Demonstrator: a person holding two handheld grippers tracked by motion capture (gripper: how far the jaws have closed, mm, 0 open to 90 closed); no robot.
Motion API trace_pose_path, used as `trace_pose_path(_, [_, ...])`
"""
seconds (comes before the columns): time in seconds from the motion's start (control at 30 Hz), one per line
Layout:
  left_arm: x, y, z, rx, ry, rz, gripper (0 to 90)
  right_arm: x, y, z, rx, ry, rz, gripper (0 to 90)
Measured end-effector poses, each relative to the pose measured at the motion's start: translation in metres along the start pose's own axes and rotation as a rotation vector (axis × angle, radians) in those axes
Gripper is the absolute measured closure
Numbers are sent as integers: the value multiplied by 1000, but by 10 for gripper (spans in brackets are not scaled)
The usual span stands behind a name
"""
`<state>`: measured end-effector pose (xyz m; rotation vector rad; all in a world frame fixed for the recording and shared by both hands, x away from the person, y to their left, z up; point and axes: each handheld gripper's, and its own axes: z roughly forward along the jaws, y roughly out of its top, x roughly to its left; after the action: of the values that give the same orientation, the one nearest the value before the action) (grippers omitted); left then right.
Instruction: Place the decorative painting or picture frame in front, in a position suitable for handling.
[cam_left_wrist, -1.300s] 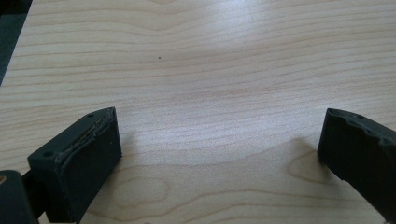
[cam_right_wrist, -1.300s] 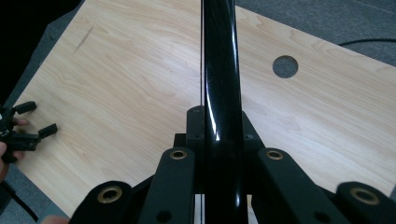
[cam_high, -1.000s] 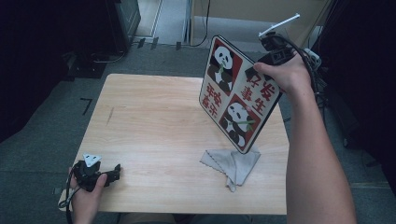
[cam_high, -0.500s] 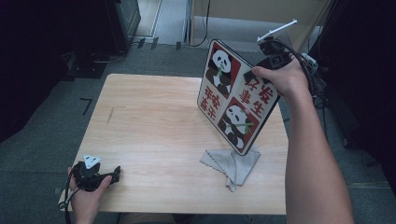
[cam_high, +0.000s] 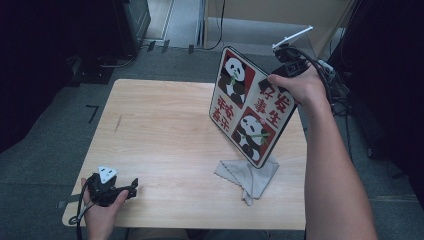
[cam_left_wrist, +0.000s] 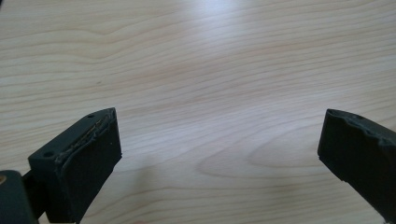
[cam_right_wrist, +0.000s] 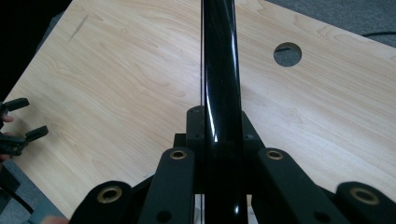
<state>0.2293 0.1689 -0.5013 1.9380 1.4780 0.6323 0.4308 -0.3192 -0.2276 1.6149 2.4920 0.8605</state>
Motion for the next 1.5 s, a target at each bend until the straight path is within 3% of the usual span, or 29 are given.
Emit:
trace_pose_path(0.07, [-13, 3, -1, -7, -30, 16, 0, -2, 0, 2, 1, 6, -10, 818])
trace_pose_path(0.1, [-13, 3, -1, -7, -30, 16, 0, -3, 0, 3, 2, 9, -8, 818])
trace_pose_path(0.13, [-25, 6, 0, -10, -50, 37, 0, -4, 1, 3, 4, 14, -7, 818])
trace_pose_path(0.17, [-25, 6, 0, -10, -50, 37, 0, -4, 1, 3, 6, 17, -5, 818])
trace_pose_path(0.2, [-38, 10, 1, -11, -75, 62, 0, -5, 1, 4, 6, 19, -7, 818])
trace_pose_path(0.27, [-52, 13, 4, -10, -97, 101, 0, -4, 2, 4, 8, 21, -13, 818])
trace_pose_path(0.3, [-52, 13, 4, -10, -97, 101, 0, -4, 2, 4, 8, 21, -13, 818])
trace_pose_path(0.33, [-63, 16, 9, 1, -105, 143, 0, -4, 1, 5, 11, 19, -23, 818])
trace_pose_path(0.67, [-100, 27, 22, -1, -186, 190, 0, 1, 0, 7, 23, 13, -33, 818])
trace_pose_path(0.7, [-109, 30, 26, 1, -211, 205, 0, 2, 1, 7, 25, 11, -34, 818])
trace_pose_path(0.77, [-114, 32, 29, 4, -228, 210, 0, 2, 1, 7, 24, 10, -37, 818])
trace_pose_path(0.8, [-124, 35, 34, 9, -262, 223, 0, 3, 1, 7, 26, 9, -38, 818])
trace_pose_path(0.83, [-124, 35, 34, 9, -262, 223, 0, 3, 1, 7, 26, 9, -38, 818])
trace_pose_path(0.9, [-136, 38, 38, 14, -282, 259, 0, 4, 1, 7, 27, 8, -42, 817])
trace_pose_path(0.93, [-149, 40, 41, -6, -303, 284, 29, 4, 1, 7, 26, 8, -43, 818])
trace_pose_path(1.0, [-157, 42, 43, -34, -344, 280, 109, 4, 1, 7, 28, 7, -47, 817])
trace_pose_path(1.1, [-165, 45, 46, -22, -376, 293, 191, 4, 0, 7, 30, 8, -44, 817])
trace_pose_path(1.13, [-174, 45, 50, -6, -392, 326, 229, 4, -1, 7, 33, 7, -44, 818])
trace_pose_path(1.17, [-179, 45, 53, -3, -387, 341, 246, 4, -1, 7, 32, 8, -42, 817])
trace_pose_path(1.23, [-187, 45, 58, 4, -407, 333, 304, 3, -2, 7, 32, 8, -47, 817])
trace_pose_path(1.3, [-191, 46, 60, 6, -406, 332, 322, 3, -2, 7, 32, 9, -47, 817])
trace_pose_path(1.33, [-198, 47, 64, 4, -400, 338, 373, 3, -2, 7, 34, 9, -46, 817])
trace_pose_path(1.5, [-207, 53, 71, 7, -402, 342, 483, 3, -3, 7, 39, 9, -42, 817])
